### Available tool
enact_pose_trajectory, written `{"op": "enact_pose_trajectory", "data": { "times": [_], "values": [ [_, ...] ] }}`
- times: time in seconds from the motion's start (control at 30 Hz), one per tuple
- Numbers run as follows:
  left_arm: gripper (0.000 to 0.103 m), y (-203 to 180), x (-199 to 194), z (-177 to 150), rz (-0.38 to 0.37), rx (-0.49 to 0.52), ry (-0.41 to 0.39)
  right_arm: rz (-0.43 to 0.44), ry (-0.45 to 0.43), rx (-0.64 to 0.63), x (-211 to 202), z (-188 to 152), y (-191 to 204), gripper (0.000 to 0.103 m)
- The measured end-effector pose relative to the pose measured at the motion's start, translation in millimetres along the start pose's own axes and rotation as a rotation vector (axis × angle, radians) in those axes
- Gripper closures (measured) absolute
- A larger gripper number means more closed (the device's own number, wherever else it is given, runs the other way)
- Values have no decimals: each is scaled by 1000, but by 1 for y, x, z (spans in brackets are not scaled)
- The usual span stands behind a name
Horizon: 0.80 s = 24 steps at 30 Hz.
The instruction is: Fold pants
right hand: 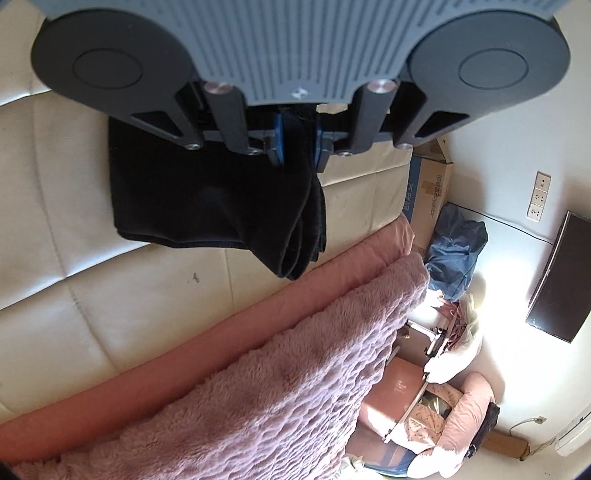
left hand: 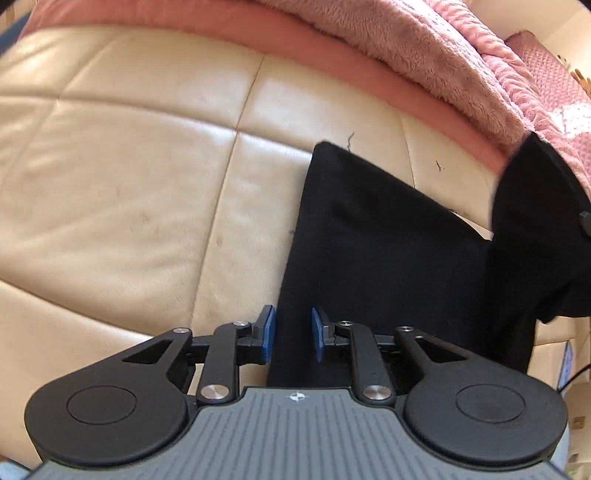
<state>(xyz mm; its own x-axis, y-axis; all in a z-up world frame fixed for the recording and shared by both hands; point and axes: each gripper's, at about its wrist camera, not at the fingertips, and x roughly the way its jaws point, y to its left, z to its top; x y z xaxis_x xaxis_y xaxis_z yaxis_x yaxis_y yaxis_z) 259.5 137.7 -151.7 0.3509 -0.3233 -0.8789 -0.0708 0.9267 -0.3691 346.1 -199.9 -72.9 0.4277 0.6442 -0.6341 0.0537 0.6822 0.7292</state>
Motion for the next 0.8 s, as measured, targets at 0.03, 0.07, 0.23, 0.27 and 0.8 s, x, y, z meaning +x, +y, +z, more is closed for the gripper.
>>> {"op": "enact_pose_trajectory", "data": {
  "times": [0.03, 0.07, 0.23, 0.27, 0.8],
  "values": [
    [80, 3, 3, -1, -4, -7, -5, -4, 17, 8, 15, -3, 4, 92],
    [80, 5, 4, -2, -11, -15, -10, -10, 33, 16, 29, -6, 7, 92],
    [76, 15, 4, 0, -61, -59, -12, -75, 100, 33, 97, -22, 16, 92],
    [76, 17, 3, -1, -68, -64, -13, -91, 108, 28, 108, -25, 17, 92],
    [58, 14, -35, 11, -152, -93, -133, -9, 97, -106, 82, -22, 51, 67]
  ]
}}
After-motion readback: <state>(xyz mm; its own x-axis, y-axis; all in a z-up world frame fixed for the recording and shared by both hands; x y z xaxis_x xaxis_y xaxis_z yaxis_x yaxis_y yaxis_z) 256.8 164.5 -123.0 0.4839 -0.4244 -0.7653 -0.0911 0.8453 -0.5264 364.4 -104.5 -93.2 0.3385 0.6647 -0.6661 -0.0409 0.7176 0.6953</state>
